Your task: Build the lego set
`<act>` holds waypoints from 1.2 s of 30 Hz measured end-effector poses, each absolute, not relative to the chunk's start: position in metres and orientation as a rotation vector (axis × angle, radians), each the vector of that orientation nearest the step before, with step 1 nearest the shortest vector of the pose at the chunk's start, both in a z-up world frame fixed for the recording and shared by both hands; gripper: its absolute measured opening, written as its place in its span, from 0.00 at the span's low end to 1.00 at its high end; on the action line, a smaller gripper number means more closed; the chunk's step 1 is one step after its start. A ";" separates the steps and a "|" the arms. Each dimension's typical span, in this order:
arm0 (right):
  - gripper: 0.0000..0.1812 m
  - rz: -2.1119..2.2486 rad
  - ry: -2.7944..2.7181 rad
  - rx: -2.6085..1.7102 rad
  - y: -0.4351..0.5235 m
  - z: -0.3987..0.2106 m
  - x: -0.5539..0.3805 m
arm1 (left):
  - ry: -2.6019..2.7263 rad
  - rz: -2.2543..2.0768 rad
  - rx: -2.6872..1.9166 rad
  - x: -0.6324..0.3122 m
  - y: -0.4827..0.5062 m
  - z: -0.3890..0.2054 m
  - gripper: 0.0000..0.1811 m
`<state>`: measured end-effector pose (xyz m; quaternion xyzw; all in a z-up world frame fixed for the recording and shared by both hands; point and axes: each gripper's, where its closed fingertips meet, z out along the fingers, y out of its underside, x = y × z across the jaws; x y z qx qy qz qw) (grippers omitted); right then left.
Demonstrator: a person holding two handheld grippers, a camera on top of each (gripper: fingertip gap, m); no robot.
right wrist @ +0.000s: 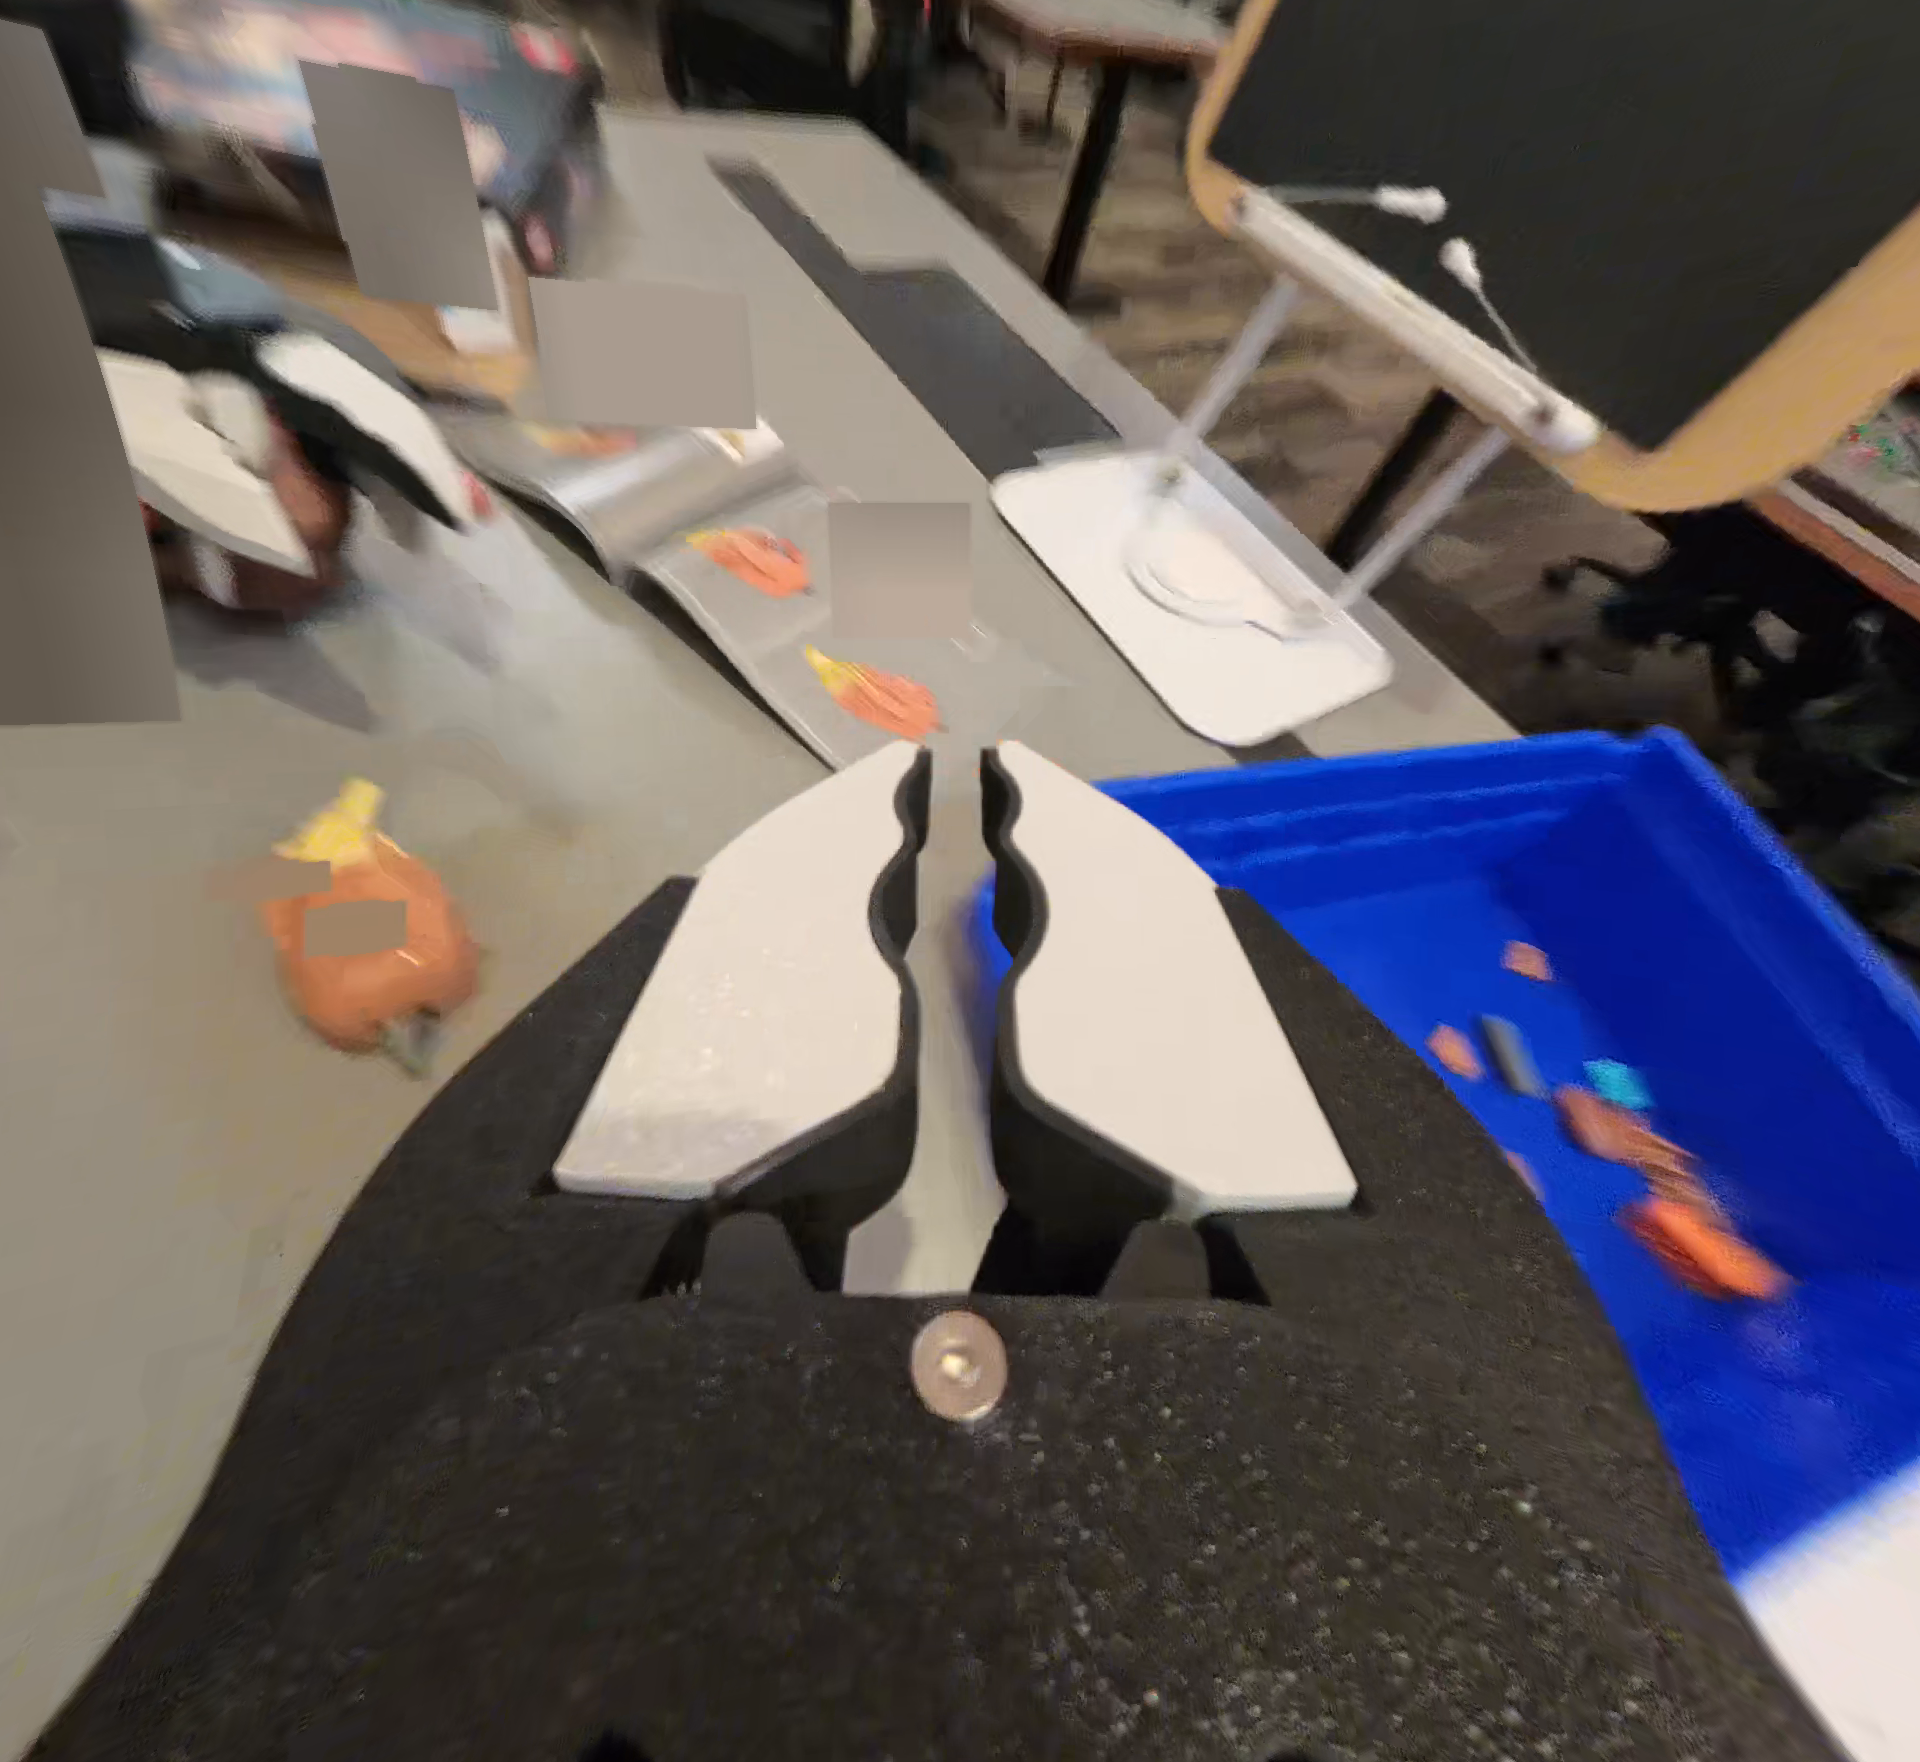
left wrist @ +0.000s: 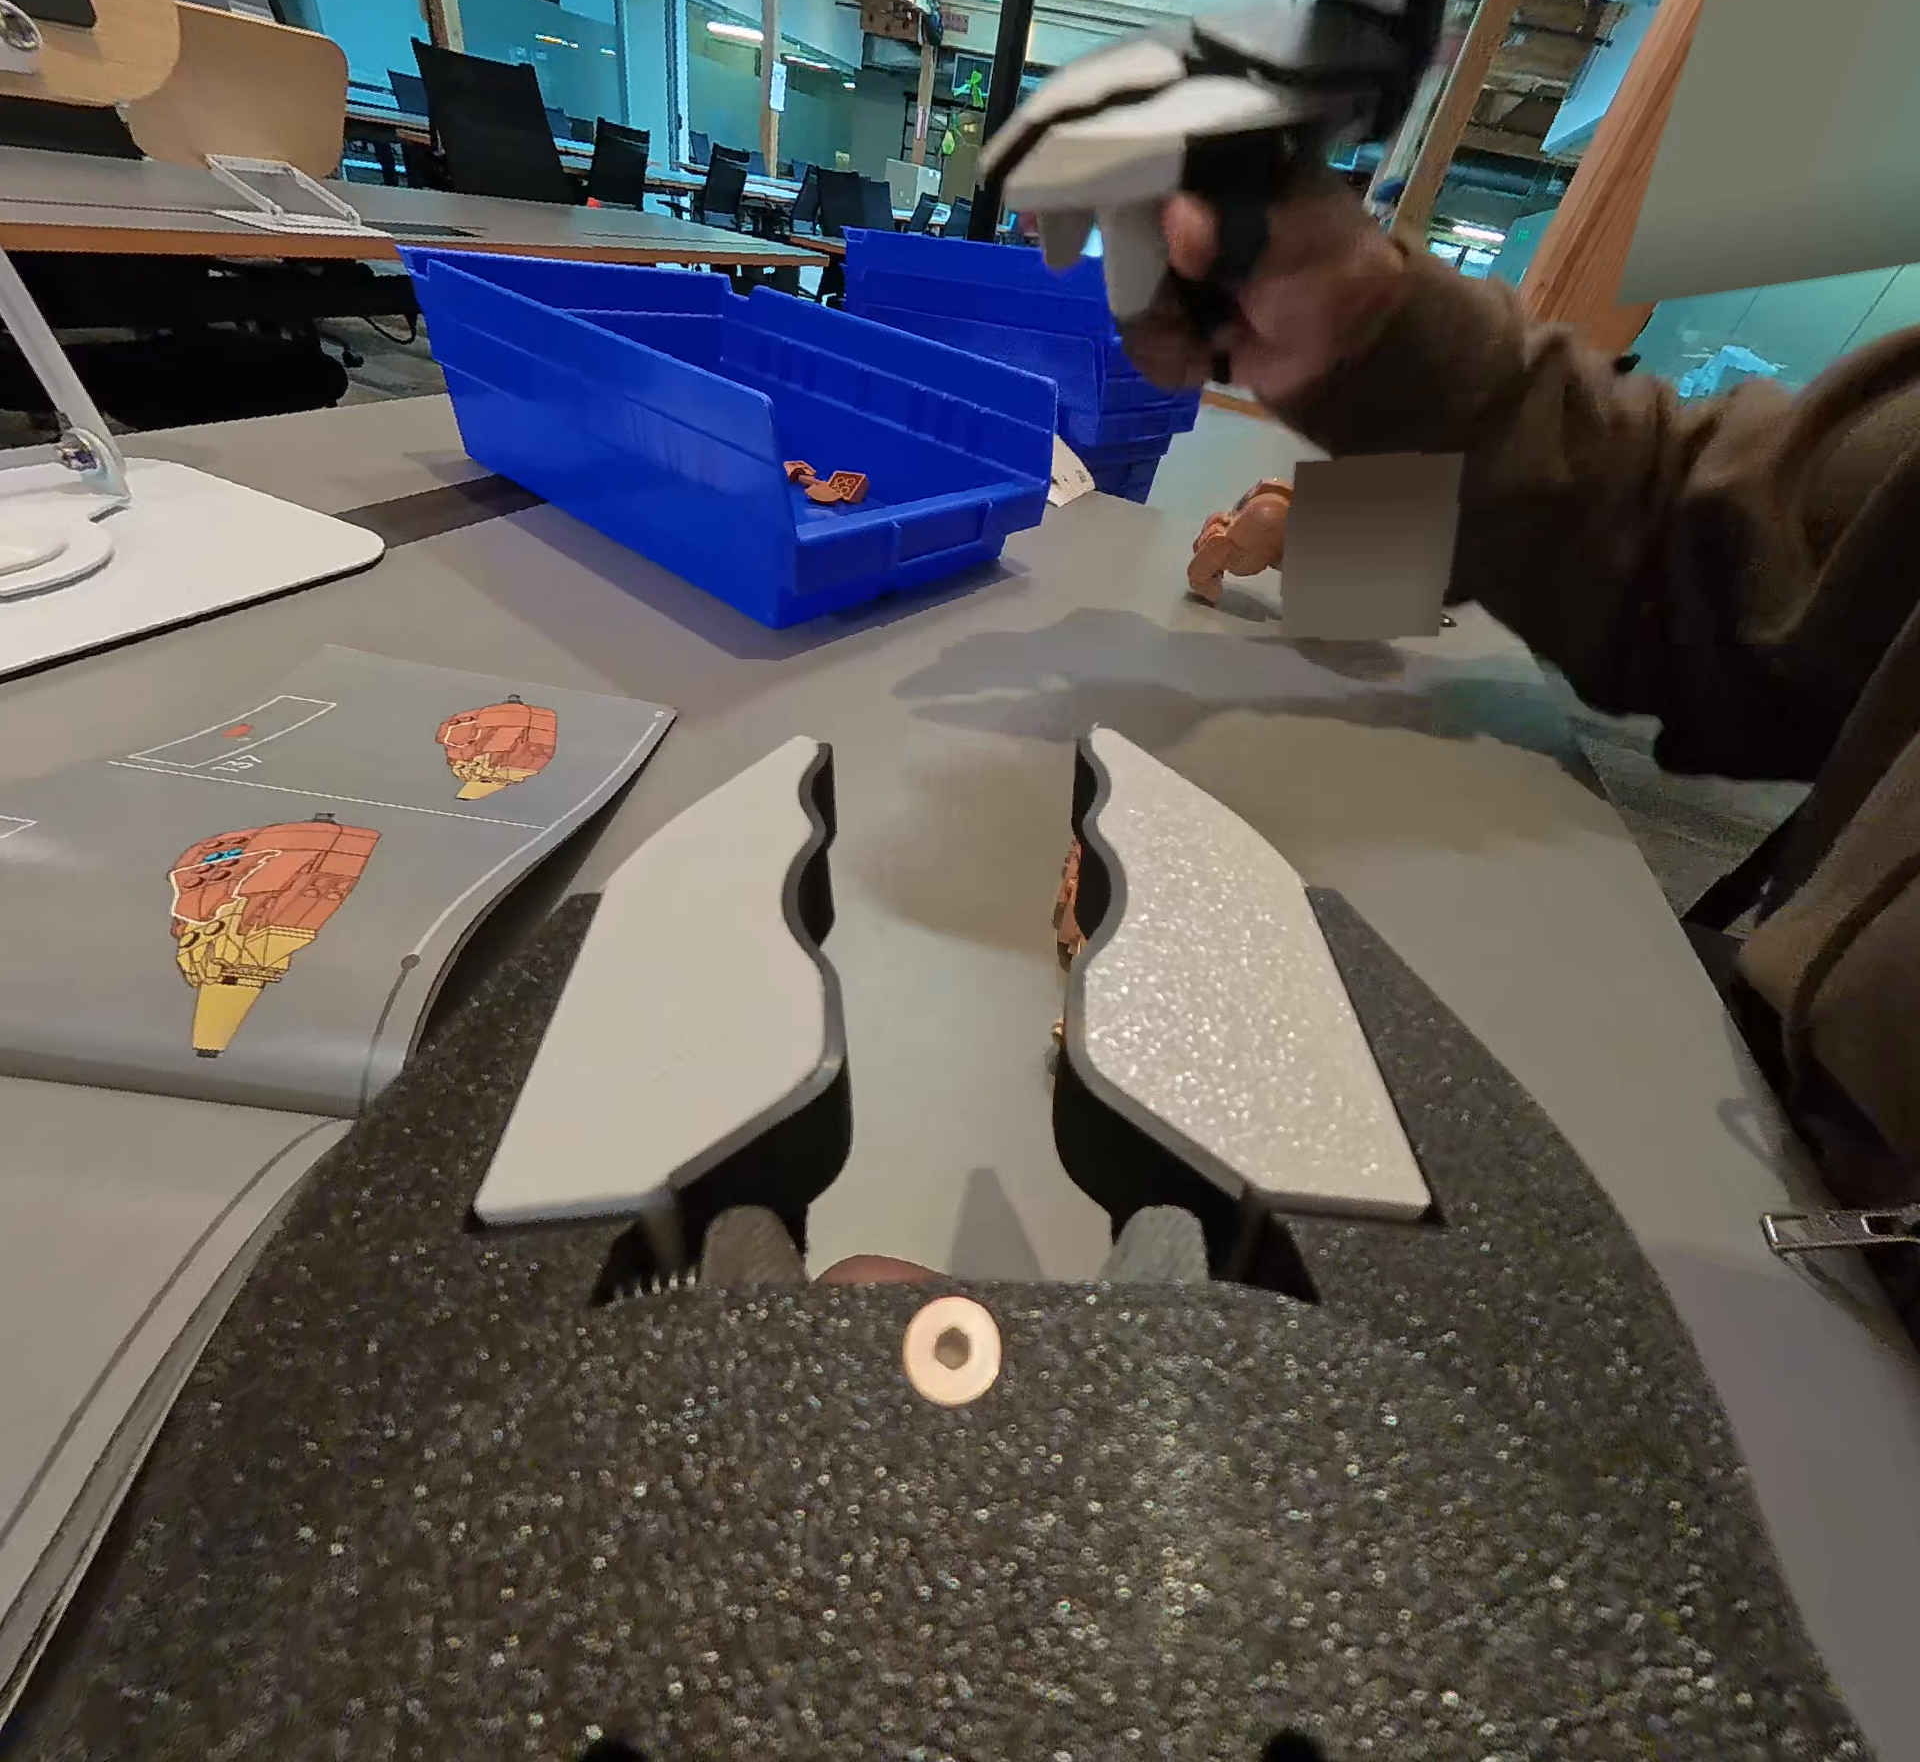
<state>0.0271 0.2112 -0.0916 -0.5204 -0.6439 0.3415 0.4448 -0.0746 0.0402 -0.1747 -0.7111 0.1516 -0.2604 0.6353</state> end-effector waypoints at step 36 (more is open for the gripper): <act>0.16 0.108 -2.562 -1.717 0.459 -0.272 -0.005 | 0.364 -0.627 -1.635 -0.071 0.039 -0.176 0.24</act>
